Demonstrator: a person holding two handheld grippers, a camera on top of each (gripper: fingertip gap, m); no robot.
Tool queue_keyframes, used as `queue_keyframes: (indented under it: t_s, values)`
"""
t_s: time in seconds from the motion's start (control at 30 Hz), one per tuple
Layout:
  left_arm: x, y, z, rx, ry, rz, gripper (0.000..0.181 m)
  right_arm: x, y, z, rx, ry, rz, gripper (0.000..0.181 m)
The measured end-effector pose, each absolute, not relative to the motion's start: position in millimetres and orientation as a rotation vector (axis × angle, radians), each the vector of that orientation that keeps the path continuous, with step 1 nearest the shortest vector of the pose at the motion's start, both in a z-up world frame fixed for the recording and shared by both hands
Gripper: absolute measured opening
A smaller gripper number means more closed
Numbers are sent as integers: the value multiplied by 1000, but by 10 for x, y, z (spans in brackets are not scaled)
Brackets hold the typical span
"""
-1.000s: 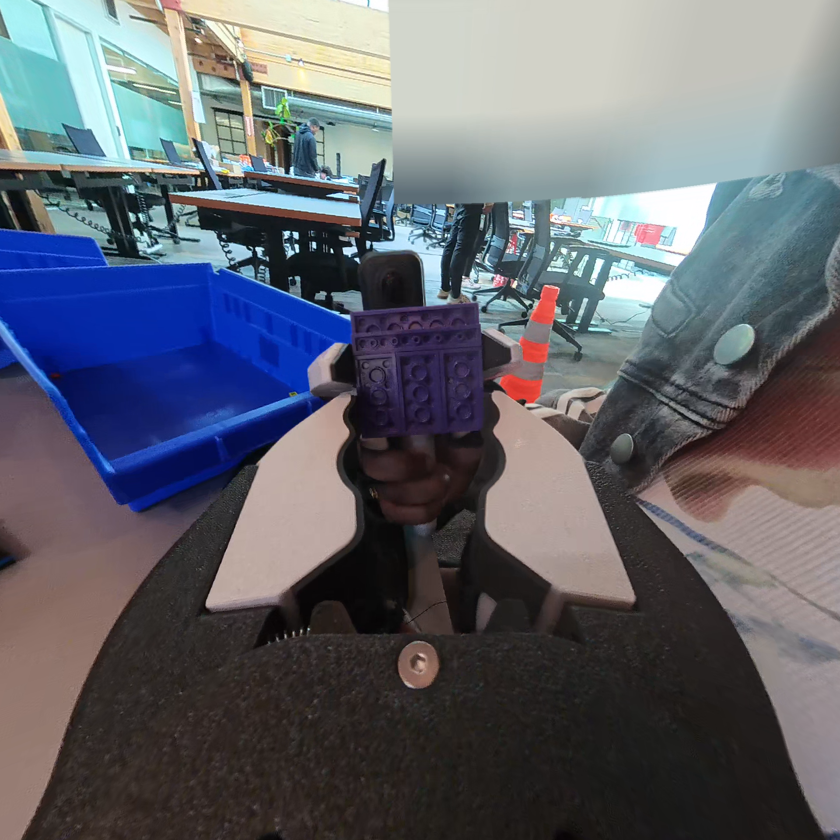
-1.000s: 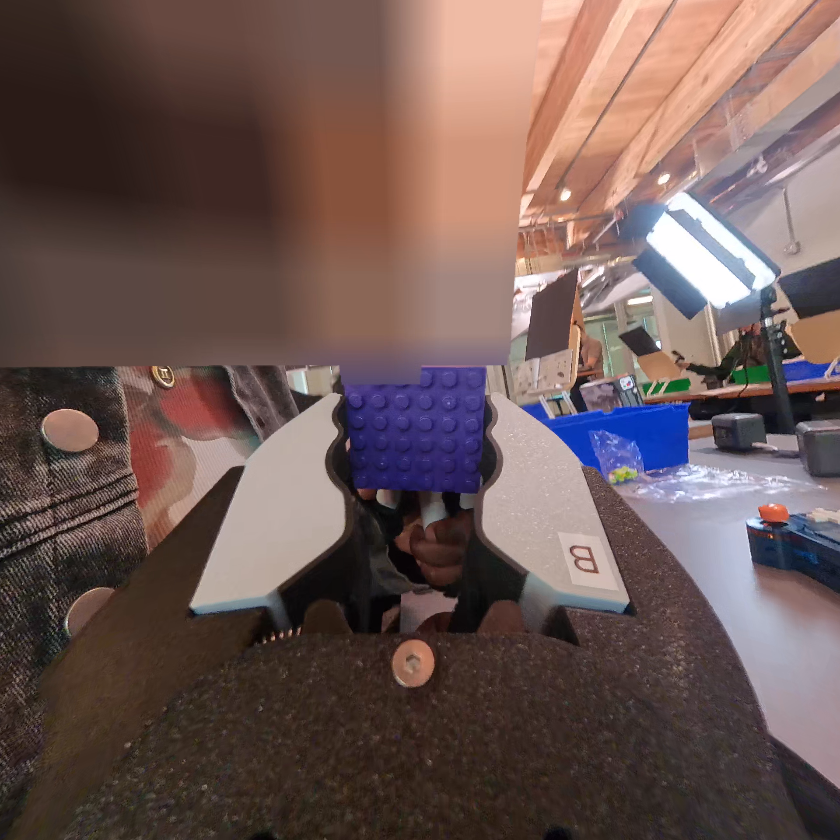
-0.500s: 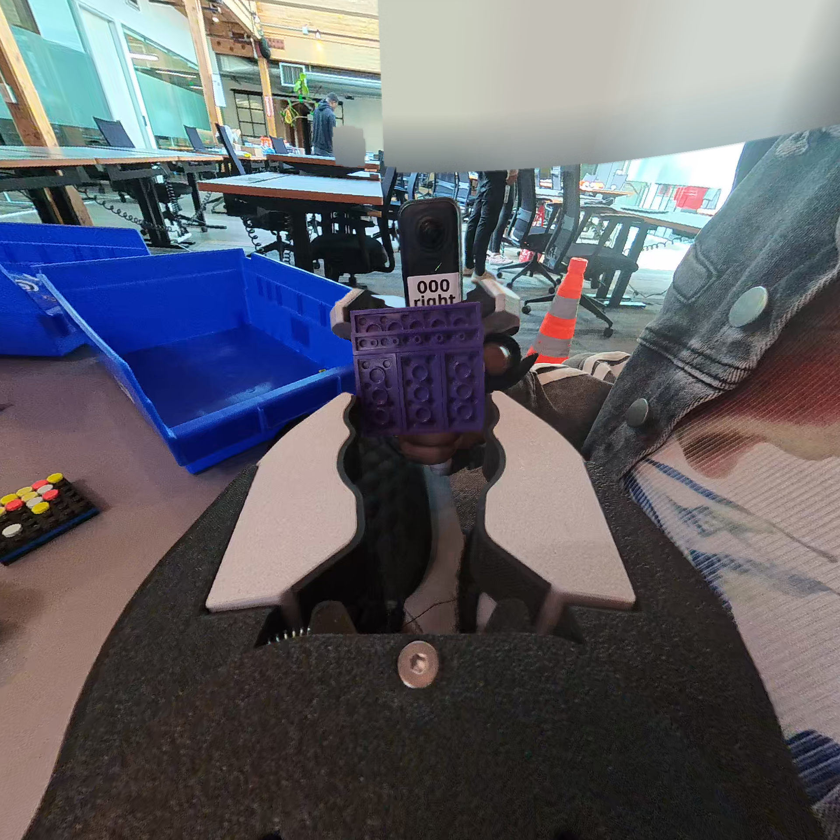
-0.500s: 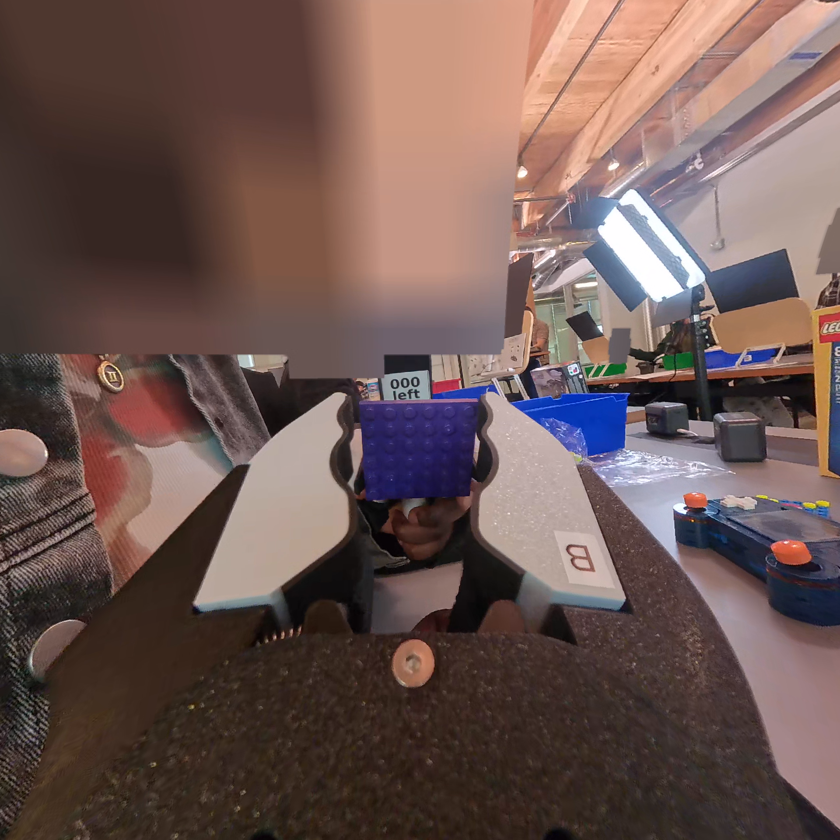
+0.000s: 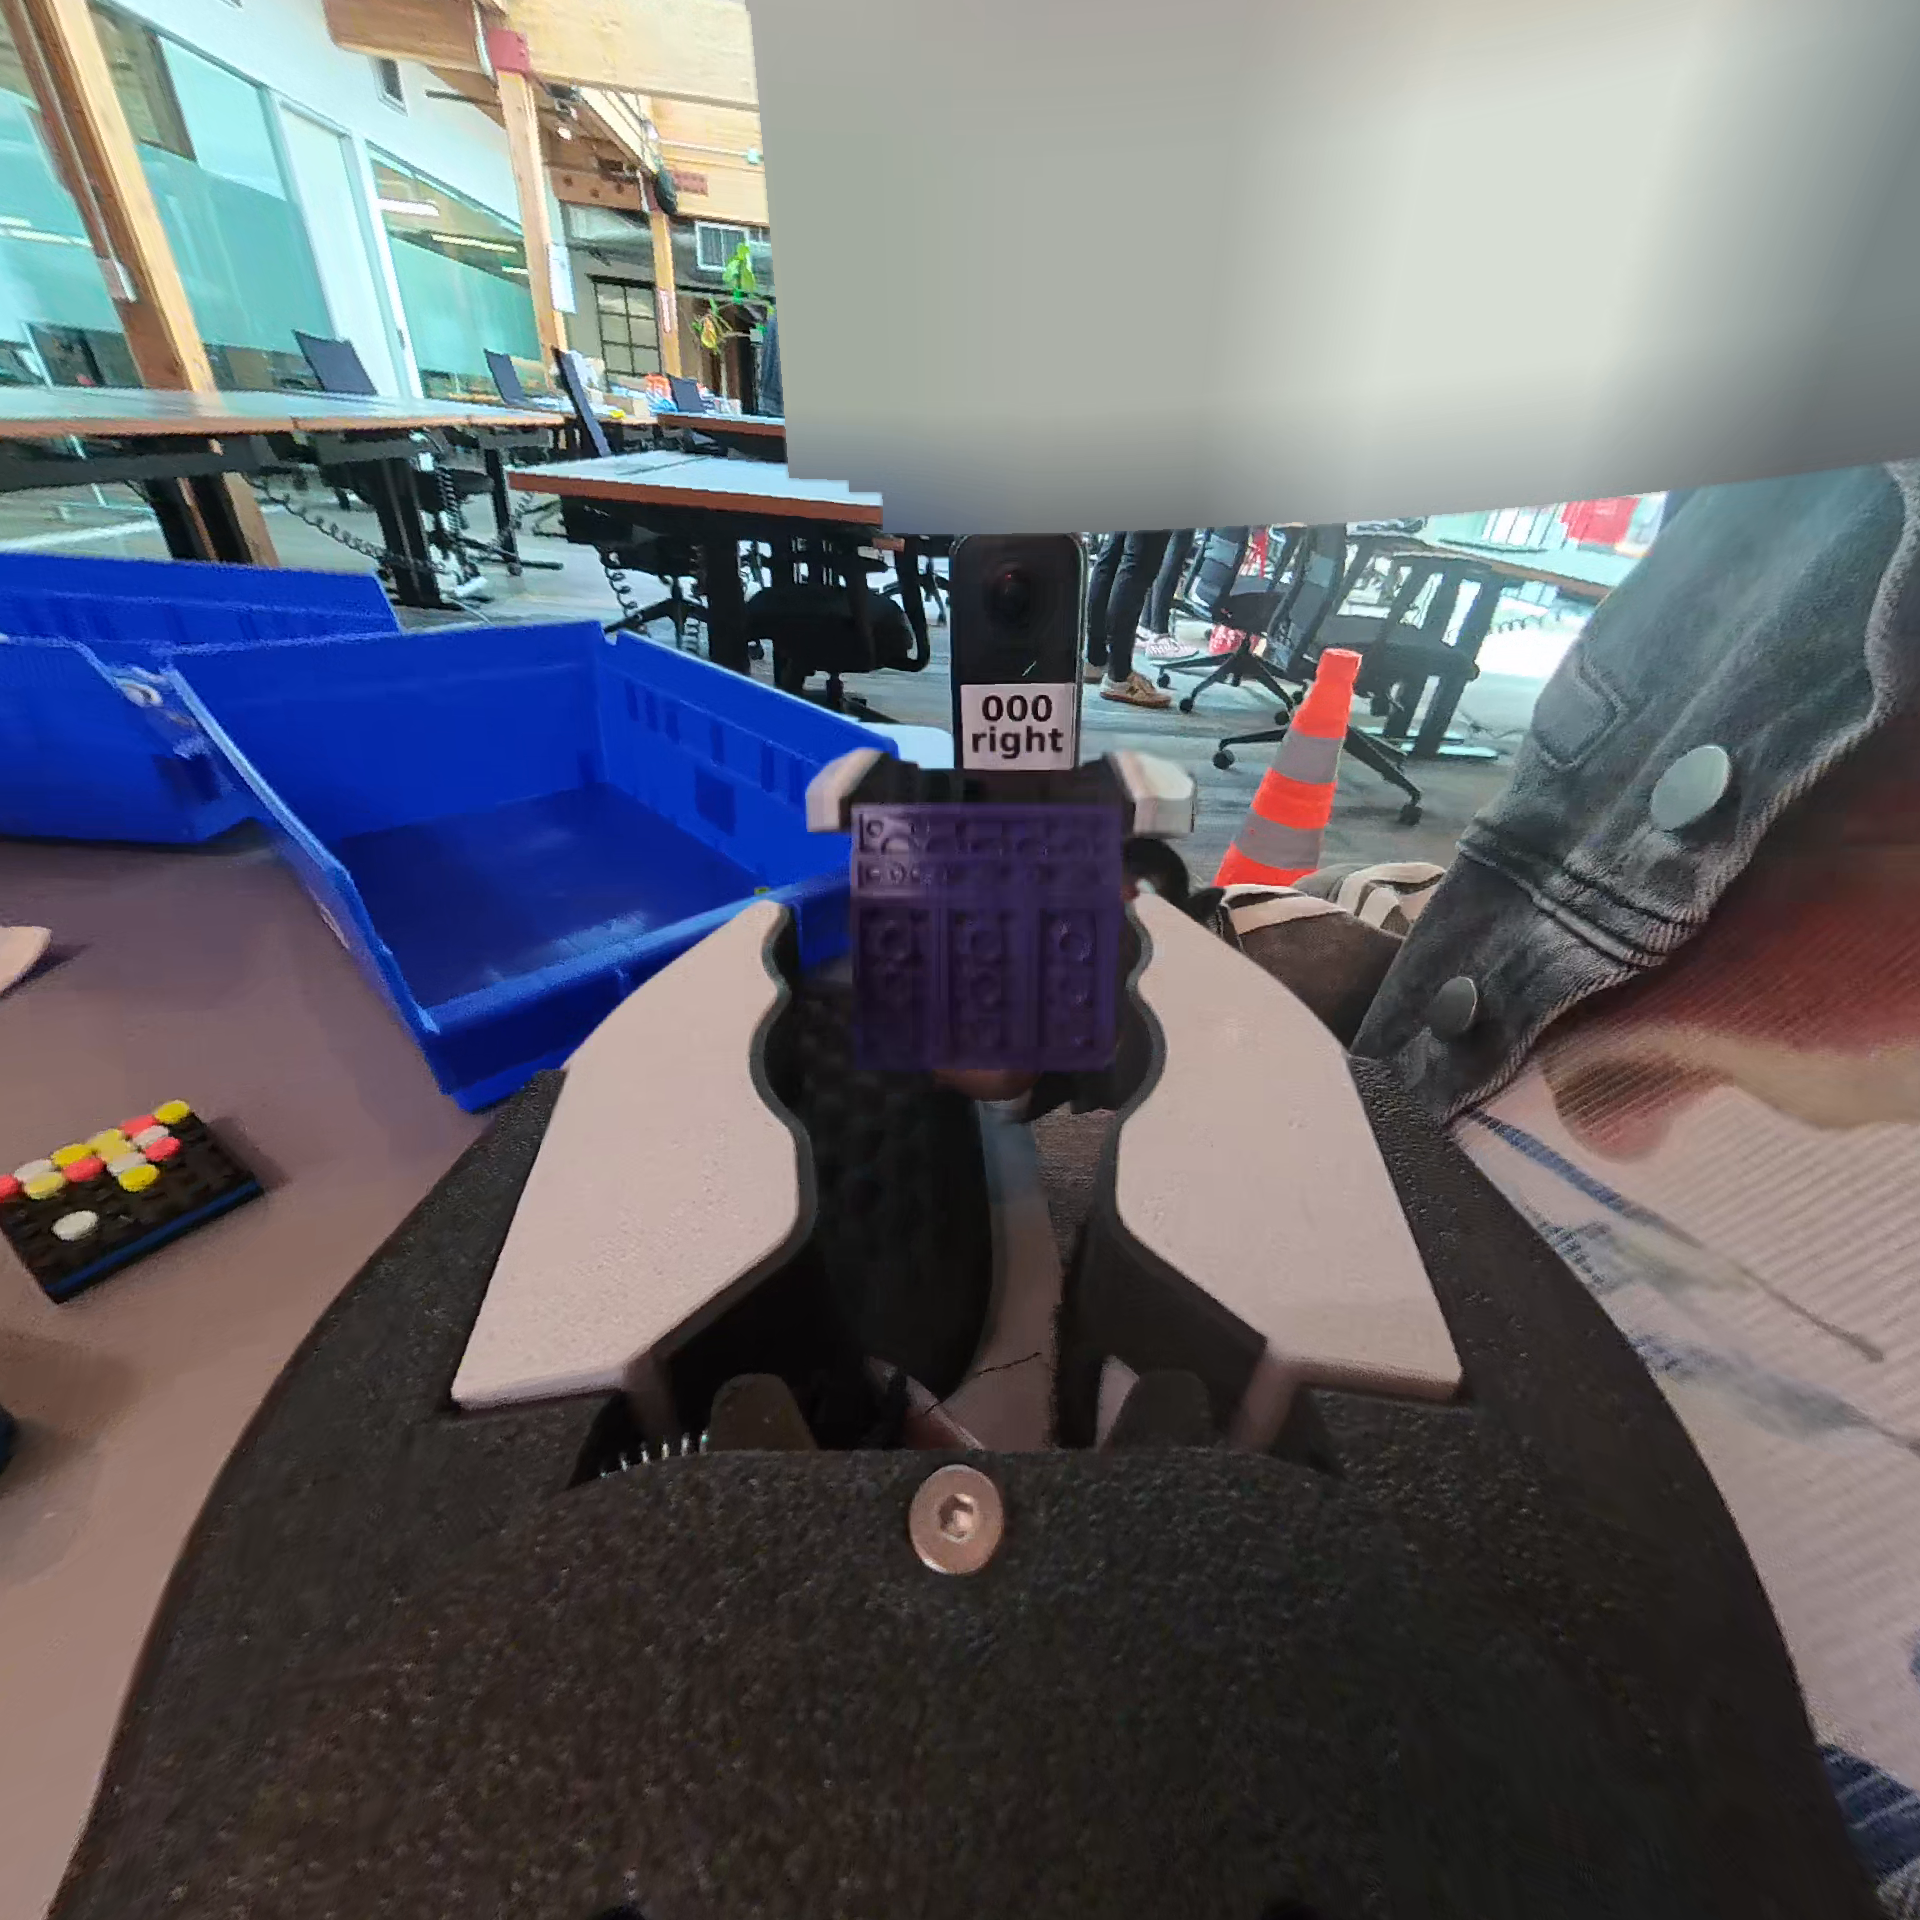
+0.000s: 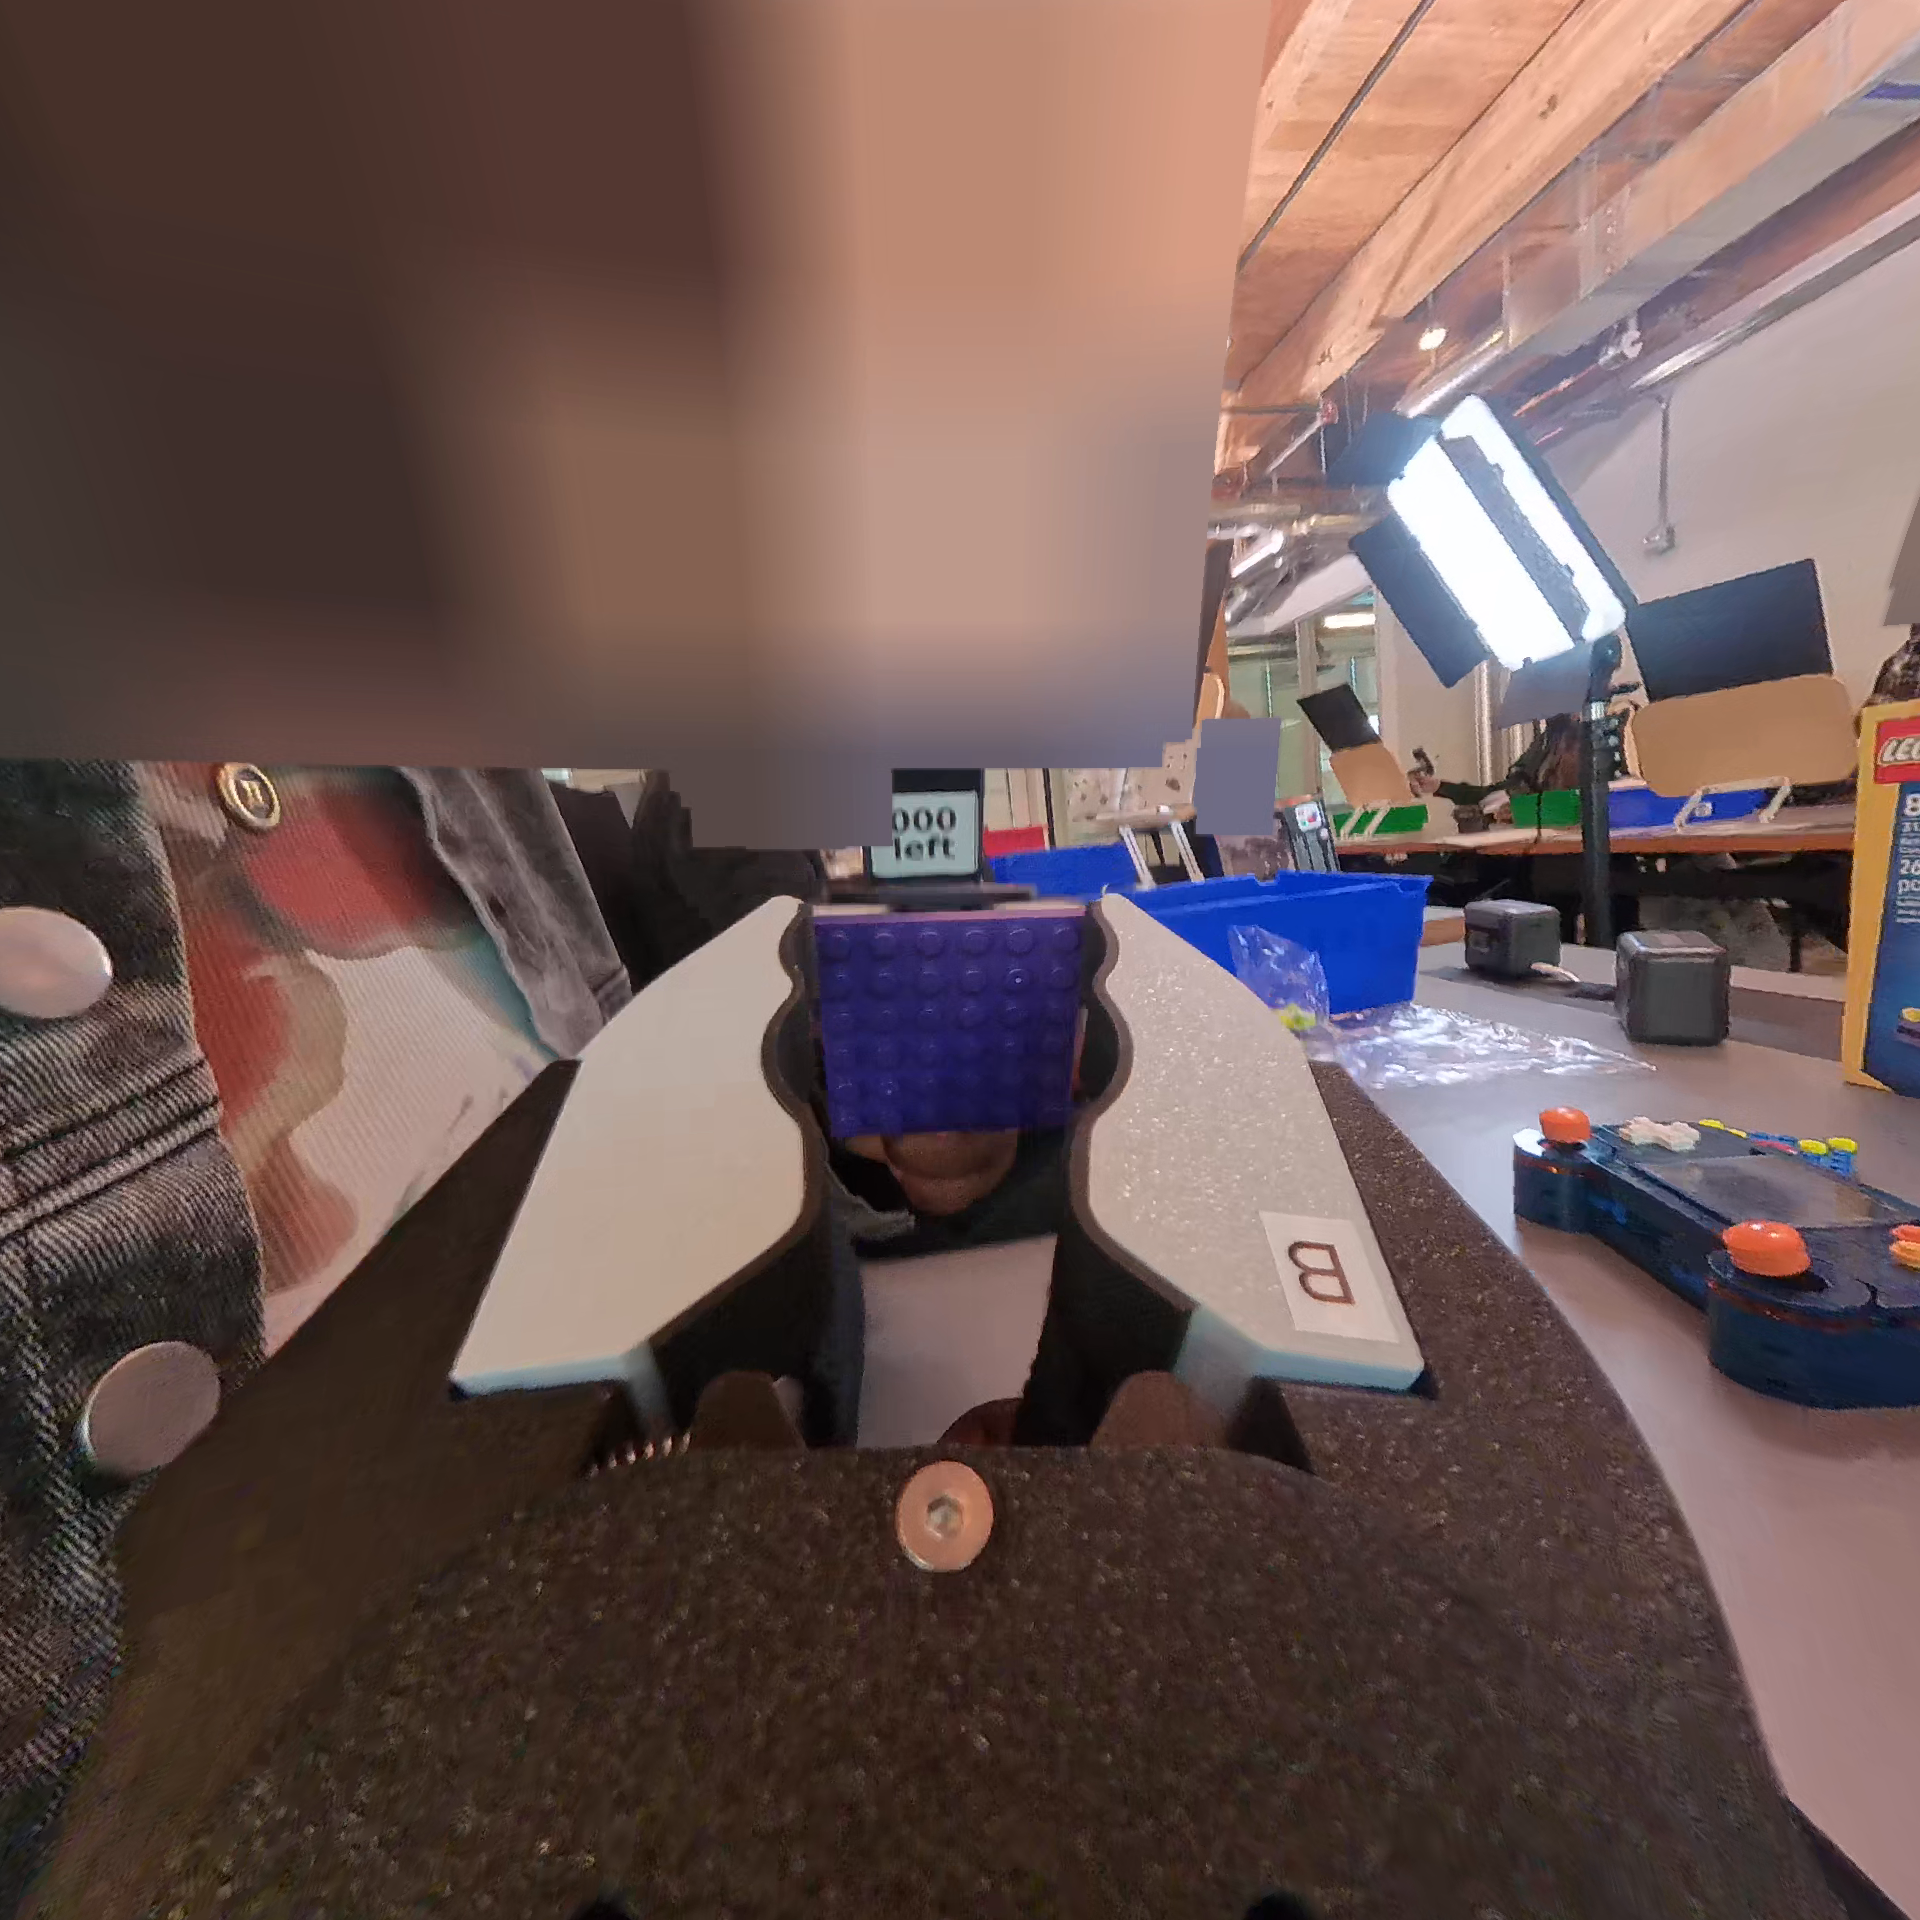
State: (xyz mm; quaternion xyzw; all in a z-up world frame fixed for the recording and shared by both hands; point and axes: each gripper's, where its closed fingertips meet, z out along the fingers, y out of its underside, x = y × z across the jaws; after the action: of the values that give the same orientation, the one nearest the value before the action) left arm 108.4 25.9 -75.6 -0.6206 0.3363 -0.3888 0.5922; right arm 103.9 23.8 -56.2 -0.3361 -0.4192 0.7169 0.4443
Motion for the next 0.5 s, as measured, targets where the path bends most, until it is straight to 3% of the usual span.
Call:
queue_keyframes:
  t_s: [0.13,0.5]
  values:
    - [1139,204,-717,-1430,878,-826,49,1040,208,-560,-838,-1093,1749,48]
    - [1129,211,-688,-1387,849,-849,48,1022,194,-559,-832,-1076,1764,48]
